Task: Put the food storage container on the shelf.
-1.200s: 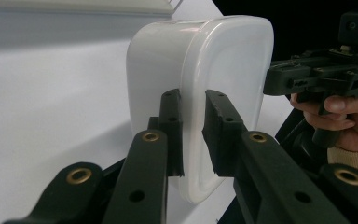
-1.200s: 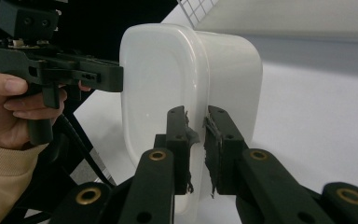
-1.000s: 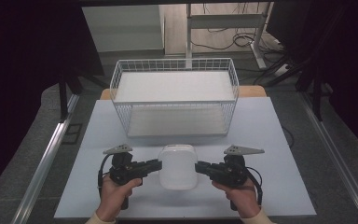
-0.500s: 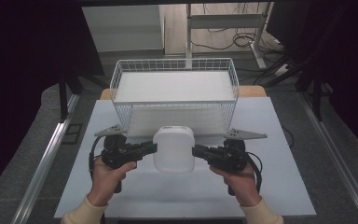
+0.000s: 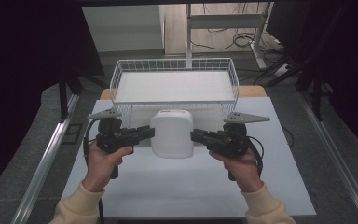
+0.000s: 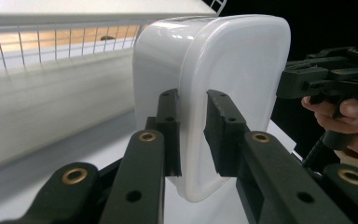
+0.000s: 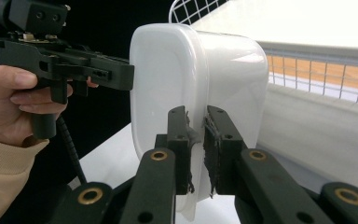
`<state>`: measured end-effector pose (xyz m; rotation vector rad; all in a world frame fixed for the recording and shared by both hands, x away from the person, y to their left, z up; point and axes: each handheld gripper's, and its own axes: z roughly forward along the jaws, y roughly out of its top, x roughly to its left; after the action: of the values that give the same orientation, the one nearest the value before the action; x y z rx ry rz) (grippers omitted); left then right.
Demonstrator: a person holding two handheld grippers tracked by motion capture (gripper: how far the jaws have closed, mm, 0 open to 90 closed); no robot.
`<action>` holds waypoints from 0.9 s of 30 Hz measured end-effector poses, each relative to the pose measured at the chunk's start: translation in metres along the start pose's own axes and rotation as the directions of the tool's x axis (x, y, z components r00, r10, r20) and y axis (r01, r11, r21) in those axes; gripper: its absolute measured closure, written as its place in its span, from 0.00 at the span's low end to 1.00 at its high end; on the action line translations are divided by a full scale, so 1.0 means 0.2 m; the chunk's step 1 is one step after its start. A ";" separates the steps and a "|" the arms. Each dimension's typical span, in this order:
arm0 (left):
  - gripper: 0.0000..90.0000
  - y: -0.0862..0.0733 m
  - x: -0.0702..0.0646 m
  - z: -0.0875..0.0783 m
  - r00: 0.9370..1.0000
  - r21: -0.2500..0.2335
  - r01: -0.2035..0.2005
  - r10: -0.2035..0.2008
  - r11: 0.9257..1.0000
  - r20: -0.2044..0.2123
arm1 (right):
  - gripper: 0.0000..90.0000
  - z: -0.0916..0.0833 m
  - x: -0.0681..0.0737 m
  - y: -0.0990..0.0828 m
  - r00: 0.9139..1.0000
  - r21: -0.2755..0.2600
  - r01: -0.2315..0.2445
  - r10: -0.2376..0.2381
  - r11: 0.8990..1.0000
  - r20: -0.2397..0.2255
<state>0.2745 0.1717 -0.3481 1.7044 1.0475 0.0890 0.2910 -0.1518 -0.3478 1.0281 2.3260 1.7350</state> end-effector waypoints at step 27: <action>0.85 0.38 0.09 0.04 0.998 -0.023 -0.066 0.066 0.998 -0.010 | 0.90 0.06 -0.12 0.34 0.999 -0.023 0.030 -0.030 0.999 0.040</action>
<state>0.3345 0.1751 -0.2971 1.7194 0.9933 0.1512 0.3474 -0.1459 -0.3003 1.0094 2.2798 1.7104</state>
